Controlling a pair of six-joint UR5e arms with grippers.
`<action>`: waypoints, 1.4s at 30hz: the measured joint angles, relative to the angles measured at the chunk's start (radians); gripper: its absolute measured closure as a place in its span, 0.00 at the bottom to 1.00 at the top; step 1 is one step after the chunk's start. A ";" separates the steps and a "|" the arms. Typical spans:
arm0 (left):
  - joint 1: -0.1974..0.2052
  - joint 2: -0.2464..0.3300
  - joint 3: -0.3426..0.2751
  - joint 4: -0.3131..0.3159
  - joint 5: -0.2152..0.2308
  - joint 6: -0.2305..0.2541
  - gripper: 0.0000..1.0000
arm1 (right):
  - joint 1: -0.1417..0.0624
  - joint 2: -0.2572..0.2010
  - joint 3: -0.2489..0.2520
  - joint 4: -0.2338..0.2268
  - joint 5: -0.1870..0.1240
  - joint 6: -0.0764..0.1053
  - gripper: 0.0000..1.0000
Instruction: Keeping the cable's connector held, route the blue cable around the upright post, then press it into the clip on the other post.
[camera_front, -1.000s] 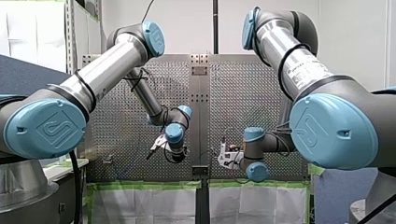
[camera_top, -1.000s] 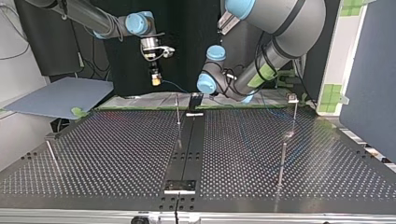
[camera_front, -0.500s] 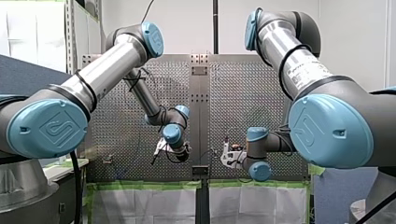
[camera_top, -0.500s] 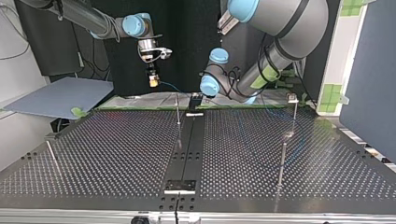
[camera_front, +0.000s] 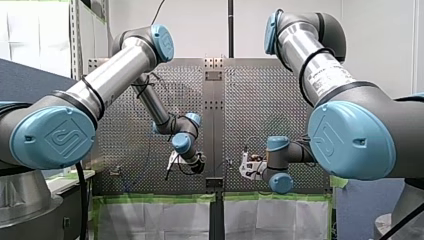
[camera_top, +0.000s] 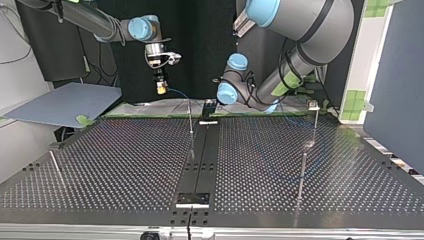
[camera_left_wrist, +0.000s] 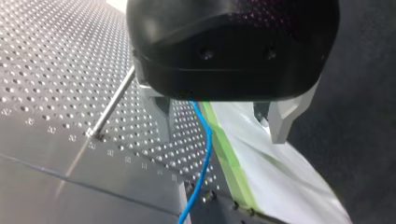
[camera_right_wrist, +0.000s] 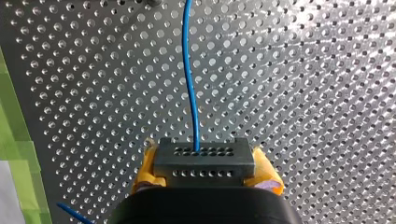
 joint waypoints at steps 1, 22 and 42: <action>0.000 0.000 0.000 0.000 0.007 -0.007 0.00 | -0.001 0.000 0.000 0.000 -0.002 0.000 1.00; -0.015 -0.001 -0.002 0.036 0.169 -0.169 0.00 | -0.009 0.000 -0.005 0.005 -0.054 -0.001 1.00; -0.020 -0.036 -0.018 0.050 0.242 -0.341 0.00 | -0.027 0.001 -0.018 0.006 -0.083 0.040 1.00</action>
